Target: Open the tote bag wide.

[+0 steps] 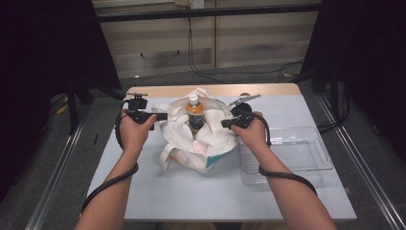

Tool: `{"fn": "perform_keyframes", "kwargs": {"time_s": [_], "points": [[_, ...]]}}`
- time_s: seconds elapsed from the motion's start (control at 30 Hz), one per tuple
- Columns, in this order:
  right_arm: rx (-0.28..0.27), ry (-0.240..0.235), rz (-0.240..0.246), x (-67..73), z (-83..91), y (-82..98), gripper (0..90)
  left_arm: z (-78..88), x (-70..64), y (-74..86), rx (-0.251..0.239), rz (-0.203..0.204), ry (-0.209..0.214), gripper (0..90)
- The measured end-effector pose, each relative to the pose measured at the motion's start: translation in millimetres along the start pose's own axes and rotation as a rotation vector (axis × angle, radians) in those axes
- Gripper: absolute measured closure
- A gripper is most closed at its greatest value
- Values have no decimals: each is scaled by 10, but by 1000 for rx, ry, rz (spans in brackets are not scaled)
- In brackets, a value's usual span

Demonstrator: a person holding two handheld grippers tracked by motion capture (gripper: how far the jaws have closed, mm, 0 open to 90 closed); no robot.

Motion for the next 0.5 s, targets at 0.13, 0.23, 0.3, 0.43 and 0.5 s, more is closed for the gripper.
{"fn": "perform_keyframes", "kwargs": {"time_s": [0.13,0.23,0.3,0.43,0.5], "points": [[0,-13,5,55,5,12,900,-61,-71,33,6,3,24,835],[-4,-26,7,83,9,31,900,-85,-130,38,5,-8,30,857],[-6,-34,6,114,15,43,900,-103,-189,20,11,-27,33,864],[-6,-54,13,161,12,43,900,-135,-230,16,20,-23,41,871],[-7,-60,11,171,13,45,900,-154,-234,27,26,-19,46,873]]}}
Point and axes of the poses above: each handheld gripper's, and its own axes: z roughly backward along the jaws, y roughly out of its underside, x roughly to its left, the point moved 2 cm from there along -z, roughly forward along the jaws
